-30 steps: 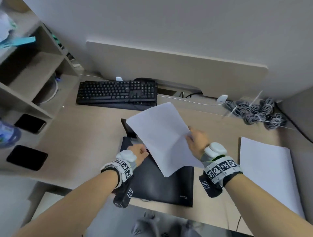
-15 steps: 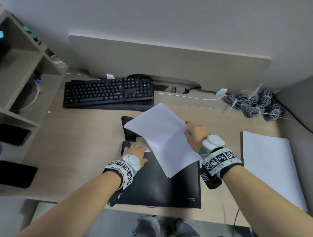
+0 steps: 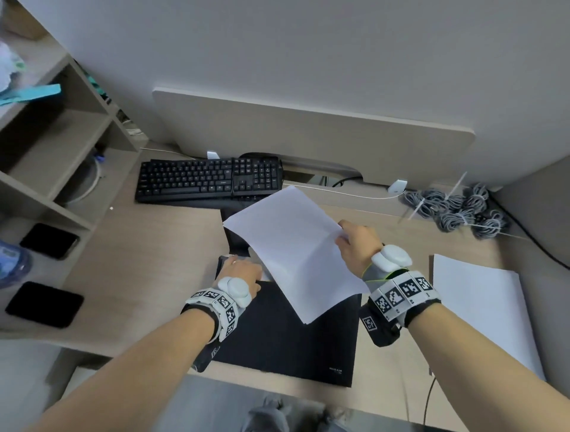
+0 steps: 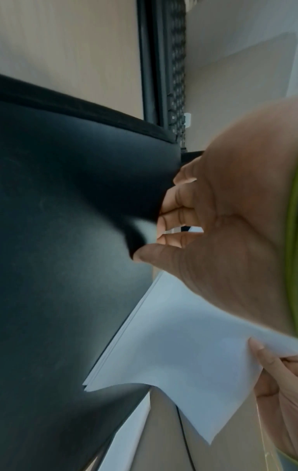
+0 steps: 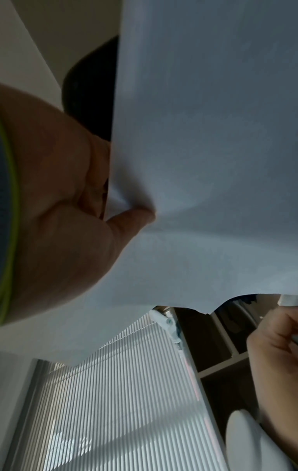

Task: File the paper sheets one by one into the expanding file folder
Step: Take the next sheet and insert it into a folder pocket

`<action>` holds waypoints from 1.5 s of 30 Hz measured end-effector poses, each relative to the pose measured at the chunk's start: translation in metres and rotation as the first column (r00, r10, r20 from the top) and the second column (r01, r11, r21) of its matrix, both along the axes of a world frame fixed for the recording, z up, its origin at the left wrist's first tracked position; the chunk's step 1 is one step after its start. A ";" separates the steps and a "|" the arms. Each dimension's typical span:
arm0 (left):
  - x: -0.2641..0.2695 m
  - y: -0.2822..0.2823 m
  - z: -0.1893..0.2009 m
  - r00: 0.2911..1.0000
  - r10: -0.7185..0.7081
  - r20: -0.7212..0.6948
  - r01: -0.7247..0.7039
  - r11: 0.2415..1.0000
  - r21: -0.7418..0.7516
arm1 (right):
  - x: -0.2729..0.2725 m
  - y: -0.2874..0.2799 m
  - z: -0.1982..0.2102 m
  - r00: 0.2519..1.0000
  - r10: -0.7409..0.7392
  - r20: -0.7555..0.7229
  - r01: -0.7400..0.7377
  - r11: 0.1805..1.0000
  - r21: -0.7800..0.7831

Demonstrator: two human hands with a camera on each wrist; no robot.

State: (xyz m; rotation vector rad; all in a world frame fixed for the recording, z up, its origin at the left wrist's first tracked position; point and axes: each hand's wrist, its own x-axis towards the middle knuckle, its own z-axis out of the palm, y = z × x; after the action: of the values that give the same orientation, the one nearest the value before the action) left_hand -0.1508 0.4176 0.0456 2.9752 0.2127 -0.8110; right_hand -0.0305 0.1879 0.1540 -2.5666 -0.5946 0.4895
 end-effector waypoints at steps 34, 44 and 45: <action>-0.010 0.000 0.105 0.772 0.490 0.404 -0.403 0.870 -0.284 | 0.028 -0.008 0.120 0.951 -0.079 0.299 0.021 0.981 0.191; -0.002 0.014 0.101 0.942 0.215 0.259 -0.204 0.977 -0.067 | 0.033 -0.007 0.122 0.955 -0.076 0.285 0.024 0.983 0.181; -0.001 0.014 0.102 0.942 0.215 0.258 -0.205 0.977 -0.066 | 0.033 -0.007 0.122 0.955 -0.074 0.288 0.023 0.984 0.179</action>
State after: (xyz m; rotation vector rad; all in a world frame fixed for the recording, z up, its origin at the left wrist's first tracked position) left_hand -0.1515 0.4321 0.1477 2.9161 0.4847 -0.3852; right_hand 0.0030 0.1810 0.2757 -2.4945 -0.6418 0.0332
